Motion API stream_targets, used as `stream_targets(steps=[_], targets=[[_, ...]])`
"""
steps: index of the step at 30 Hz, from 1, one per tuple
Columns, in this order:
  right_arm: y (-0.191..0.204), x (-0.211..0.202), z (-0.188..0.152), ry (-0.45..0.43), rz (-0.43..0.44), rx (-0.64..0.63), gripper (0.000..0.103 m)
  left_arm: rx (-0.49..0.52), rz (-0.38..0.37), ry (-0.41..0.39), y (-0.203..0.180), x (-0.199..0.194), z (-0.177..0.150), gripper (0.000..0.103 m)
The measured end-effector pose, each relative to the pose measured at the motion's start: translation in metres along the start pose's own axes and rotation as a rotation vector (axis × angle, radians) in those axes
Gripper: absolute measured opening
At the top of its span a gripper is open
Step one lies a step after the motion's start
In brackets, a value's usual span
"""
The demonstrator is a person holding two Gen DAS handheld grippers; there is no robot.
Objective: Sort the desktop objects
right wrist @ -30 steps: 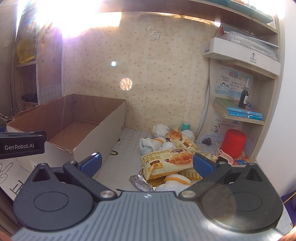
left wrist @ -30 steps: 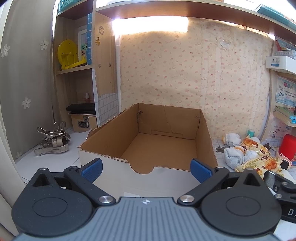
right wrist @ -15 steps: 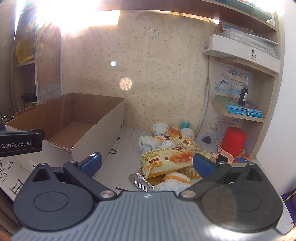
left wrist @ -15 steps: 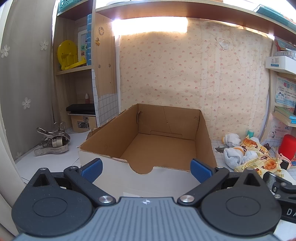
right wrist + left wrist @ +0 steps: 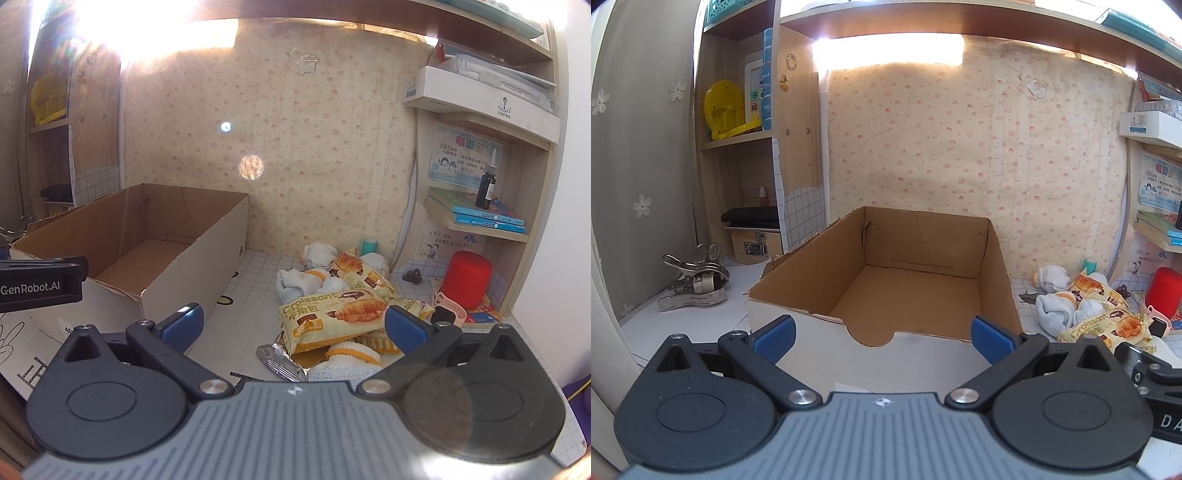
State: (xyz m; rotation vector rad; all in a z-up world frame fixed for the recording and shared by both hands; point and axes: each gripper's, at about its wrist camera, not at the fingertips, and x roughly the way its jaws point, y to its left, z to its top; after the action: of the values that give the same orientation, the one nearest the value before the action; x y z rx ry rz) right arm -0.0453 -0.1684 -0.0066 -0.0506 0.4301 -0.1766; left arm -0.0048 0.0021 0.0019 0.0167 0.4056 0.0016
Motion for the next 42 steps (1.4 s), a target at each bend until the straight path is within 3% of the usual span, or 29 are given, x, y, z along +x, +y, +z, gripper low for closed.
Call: stream_targets(steps=[25, 42], targets=[[-0.002, 0.002, -0.002, 0.009, -0.008, 0.002, 0.101, 0.009, -0.016, -0.009, -0.007, -0.002, 0.003, 0.103], [-0.011, -0.001, -0.010, 0.015, -0.015, 0.039, 0.101, 0.008, -0.079, -0.016, -0.018, -0.008, -0.004, 0.103]])
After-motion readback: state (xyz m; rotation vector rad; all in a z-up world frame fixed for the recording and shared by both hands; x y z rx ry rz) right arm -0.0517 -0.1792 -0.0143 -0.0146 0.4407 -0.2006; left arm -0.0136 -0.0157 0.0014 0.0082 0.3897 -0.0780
